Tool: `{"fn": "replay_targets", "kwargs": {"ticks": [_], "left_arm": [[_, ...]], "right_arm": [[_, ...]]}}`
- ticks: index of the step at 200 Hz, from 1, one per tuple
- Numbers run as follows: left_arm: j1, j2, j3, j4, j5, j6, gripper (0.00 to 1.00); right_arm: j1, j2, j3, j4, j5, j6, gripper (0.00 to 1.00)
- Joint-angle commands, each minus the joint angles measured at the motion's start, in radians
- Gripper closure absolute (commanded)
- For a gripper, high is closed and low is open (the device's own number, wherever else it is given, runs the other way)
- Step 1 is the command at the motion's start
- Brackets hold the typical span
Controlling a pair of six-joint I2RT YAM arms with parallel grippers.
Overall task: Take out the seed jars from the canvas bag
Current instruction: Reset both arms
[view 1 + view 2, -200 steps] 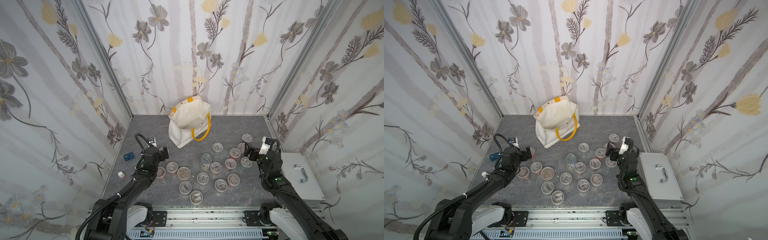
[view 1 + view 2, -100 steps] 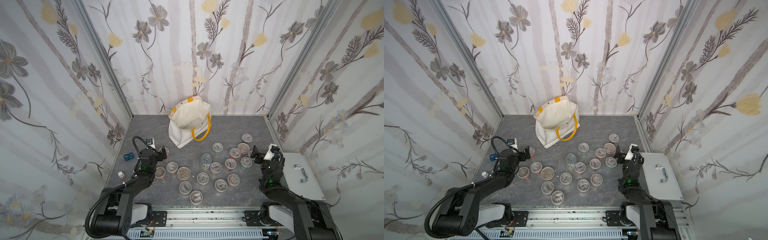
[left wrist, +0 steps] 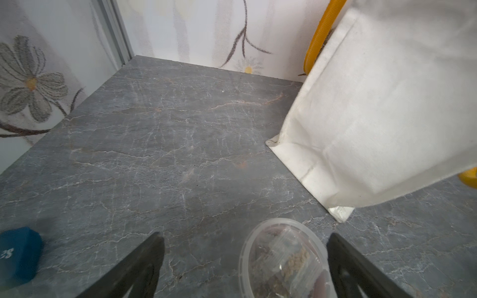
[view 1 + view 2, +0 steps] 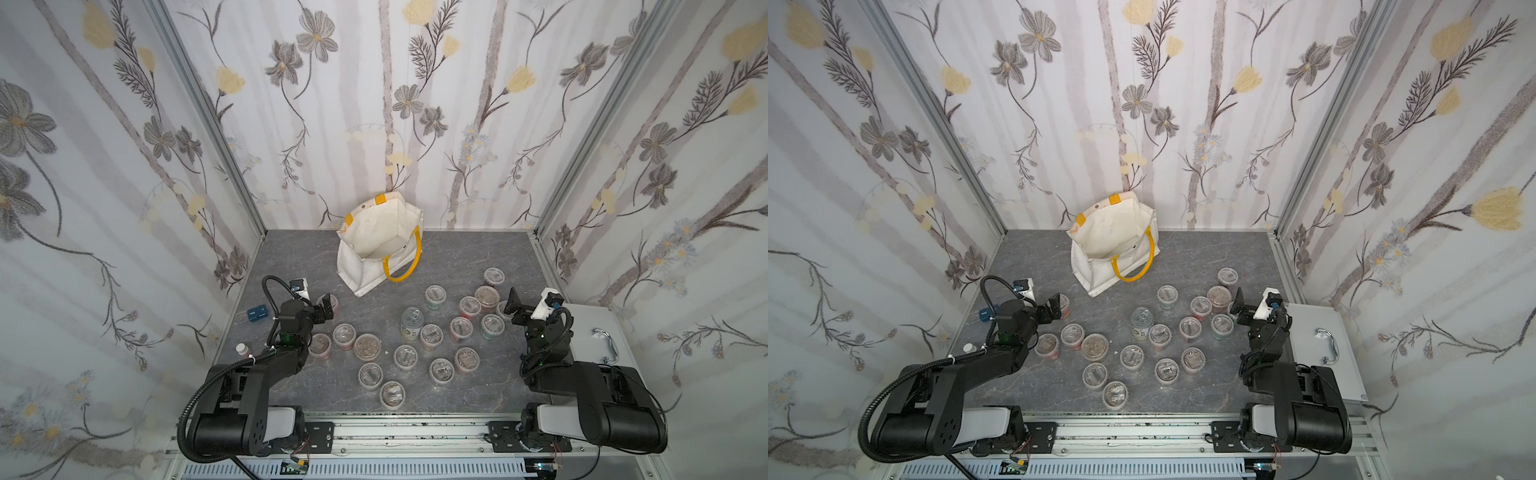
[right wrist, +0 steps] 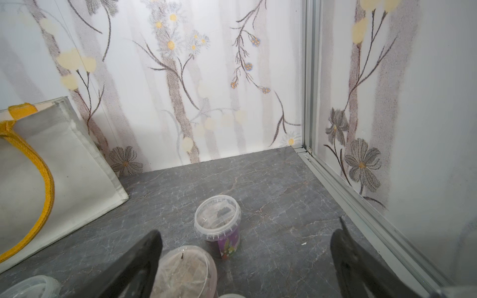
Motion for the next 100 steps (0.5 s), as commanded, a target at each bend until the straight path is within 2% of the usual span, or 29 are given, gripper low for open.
{"fn": "replay_targets", "kwargs": {"ticks": [1,22,32,44,68,100], "left_arm": [[0.006,0.015,0.029,0.003,0.044,-0.004,0.00],[0.024,0.044,0.071,-0.047,0.071,-0.013,0.00],[0.044,0.029,0.043,-0.016,0.087,-0.031,0.00],[0.046,-0.017,0.006,0.009,0.051,-0.029,0.00],[0.052,-0.050,0.088,-0.169,0.062,0.063,0.00],[0.083,0.089,0.042,0.100,0.083,0.063,0.00]], "right_arm": [[0.009,0.010,0.014,0.056,0.008,-0.027,0.00],[0.010,0.011,0.015,0.059,0.010,-0.029,0.00],[0.010,0.009,0.013,0.060,0.010,-0.029,0.00],[0.010,0.008,0.010,0.062,-0.002,-0.033,0.00],[0.011,0.008,0.012,0.061,-0.003,-0.034,0.00],[0.010,0.008,0.007,0.064,-0.001,-0.032,0.00]]}}
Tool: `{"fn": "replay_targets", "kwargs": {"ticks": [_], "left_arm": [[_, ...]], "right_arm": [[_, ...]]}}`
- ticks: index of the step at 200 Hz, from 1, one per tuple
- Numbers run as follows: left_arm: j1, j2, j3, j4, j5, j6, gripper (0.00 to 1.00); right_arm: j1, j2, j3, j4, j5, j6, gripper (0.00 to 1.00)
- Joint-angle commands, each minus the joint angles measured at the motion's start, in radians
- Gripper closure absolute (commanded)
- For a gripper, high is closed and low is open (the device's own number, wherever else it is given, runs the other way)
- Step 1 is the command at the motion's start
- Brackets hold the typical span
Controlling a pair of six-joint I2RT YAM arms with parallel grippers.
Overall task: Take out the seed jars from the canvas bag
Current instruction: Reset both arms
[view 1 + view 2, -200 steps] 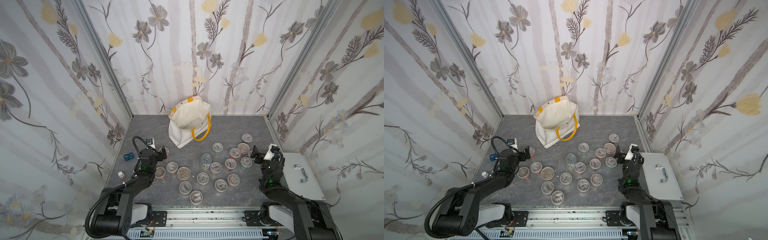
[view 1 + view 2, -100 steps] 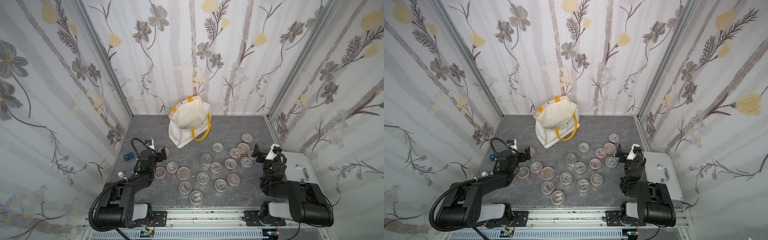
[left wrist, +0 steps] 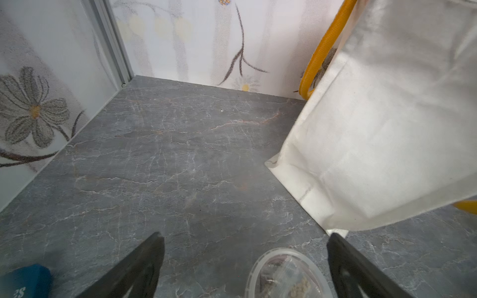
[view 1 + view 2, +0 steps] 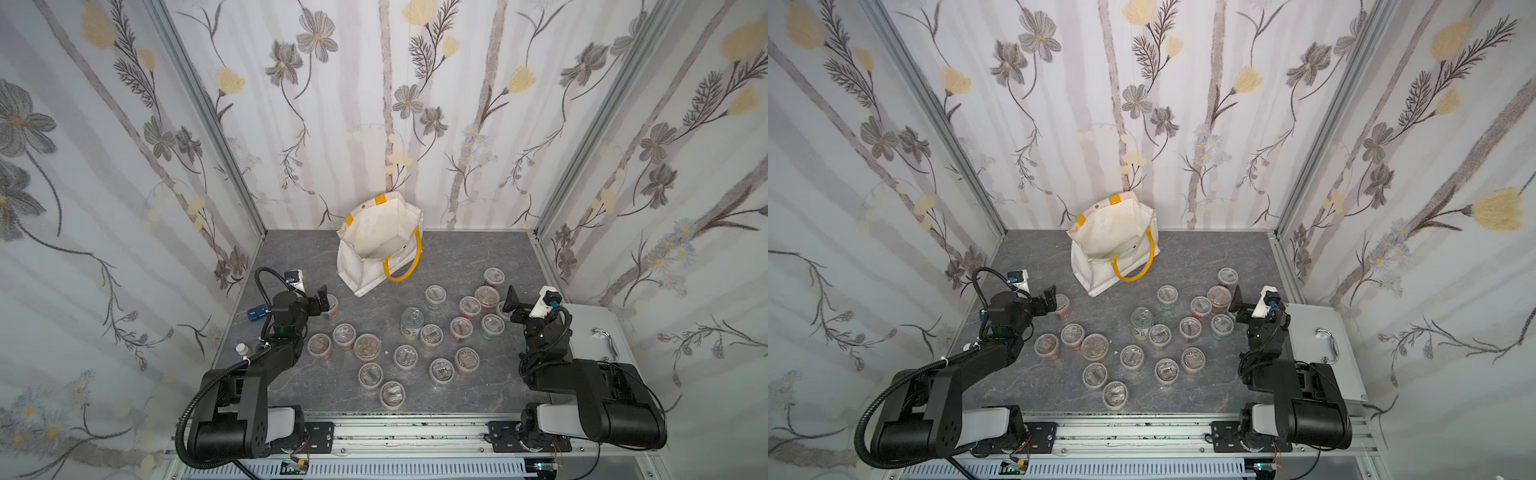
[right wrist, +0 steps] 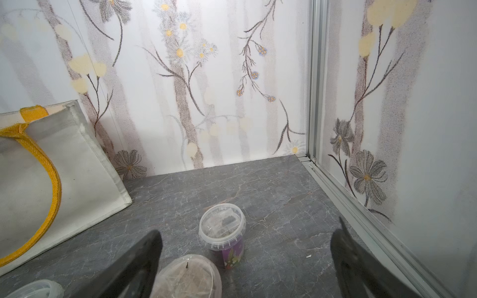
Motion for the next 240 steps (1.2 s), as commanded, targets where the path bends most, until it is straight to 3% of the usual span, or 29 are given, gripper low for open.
{"fn": "replay_targets", "kwargs": {"ticks": [1,34,66,181,240], "left_arm": [[0.013,0.073,-0.015,0.131,0.016,0.034,0.00],[0.025,0.228,-0.071,0.378,0.021,0.024,0.00],[0.015,0.220,-0.041,0.297,0.029,0.043,0.00],[0.004,0.223,-0.054,0.324,0.097,0.082,0.00],[-0.005,0.222,-0.057,0.329,0.079,0.086,0.00]], "right_arm": [[0.001,0.000,0.000,0.048,-0.001,-0.014,0.00],[0.001,0.001,0.002,0.047,0.001,-0.014,0.00],[0.001,0.000,0.008,0.034,-0.013,-0.016,0.00],[0.021,0.004,0.095,-0.128,-0.031,-0.048,0.00],[0.028,0.000,0.082,-0.107,-0.034,-0.059,0.00]]}}
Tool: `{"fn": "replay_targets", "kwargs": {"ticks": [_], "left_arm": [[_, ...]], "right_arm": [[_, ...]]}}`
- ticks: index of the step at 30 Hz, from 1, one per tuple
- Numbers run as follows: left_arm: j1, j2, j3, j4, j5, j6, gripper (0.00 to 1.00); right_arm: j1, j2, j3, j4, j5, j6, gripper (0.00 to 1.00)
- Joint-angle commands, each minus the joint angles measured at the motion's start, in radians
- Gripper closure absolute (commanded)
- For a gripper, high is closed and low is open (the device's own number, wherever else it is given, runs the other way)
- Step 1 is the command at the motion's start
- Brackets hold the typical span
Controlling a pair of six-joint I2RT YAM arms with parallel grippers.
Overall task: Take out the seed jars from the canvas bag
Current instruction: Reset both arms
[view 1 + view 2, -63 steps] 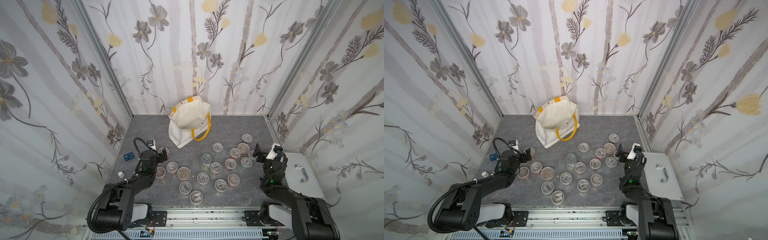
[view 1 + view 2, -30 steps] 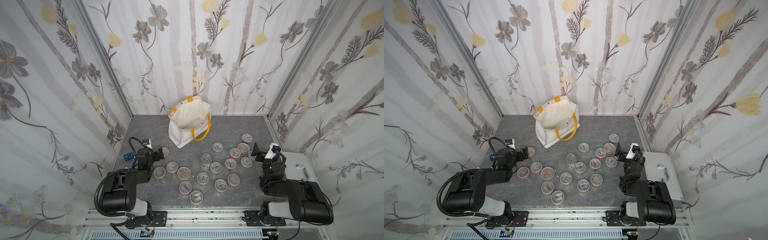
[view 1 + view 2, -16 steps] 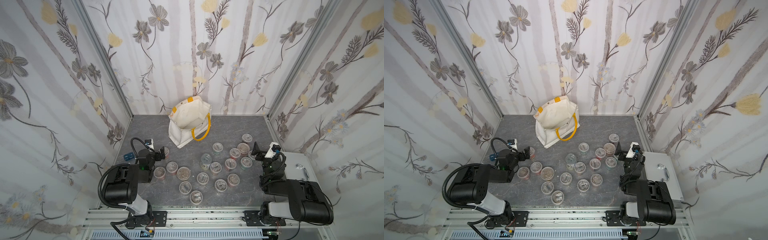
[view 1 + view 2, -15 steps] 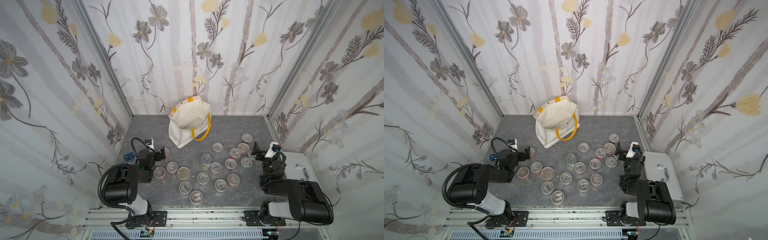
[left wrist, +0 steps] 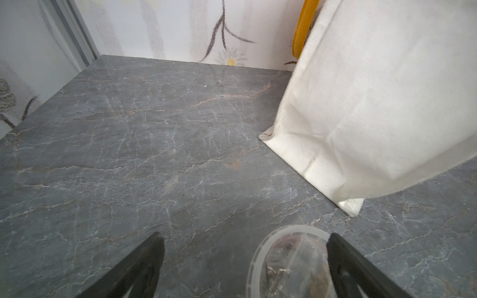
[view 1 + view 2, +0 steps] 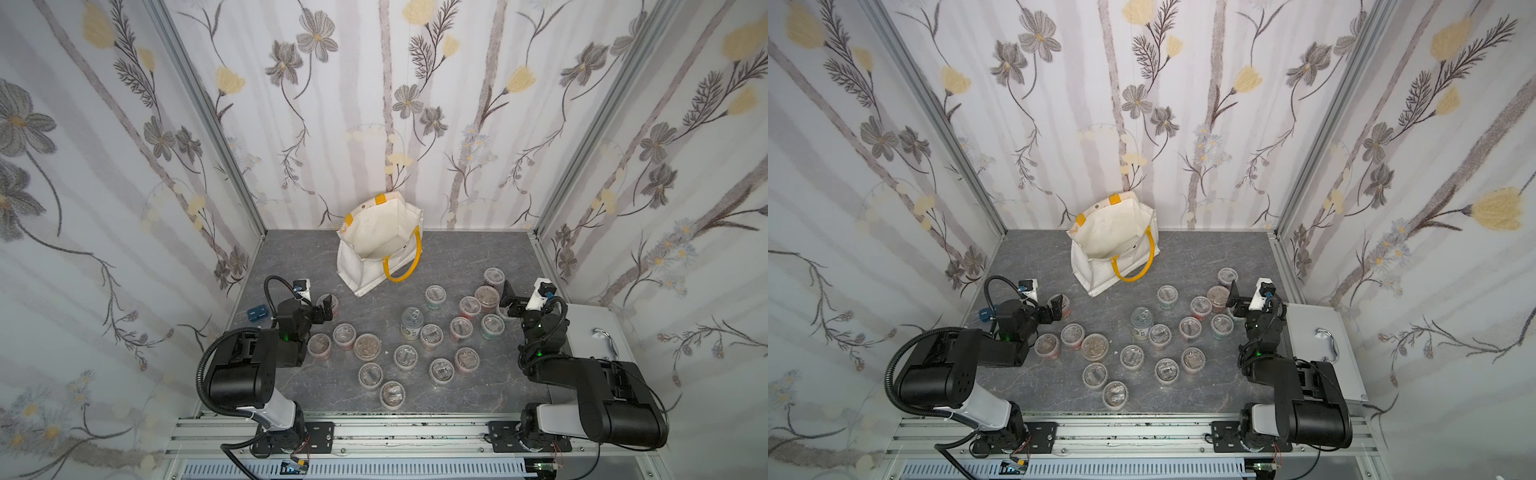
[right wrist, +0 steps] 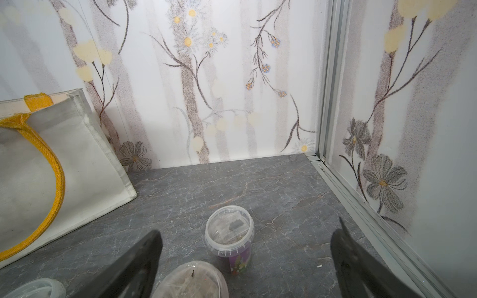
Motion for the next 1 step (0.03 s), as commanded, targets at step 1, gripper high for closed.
{"fn": "replay_targets", "kwargs": {"ticks": [1], "left_arm": [[-0.003,-0.002,0.000,0.045,-0.014,0.011,0.00]], "right_arm": [[0.006,-0.001,0.000,0.013,-0.011,-0.025,0.00]]}}
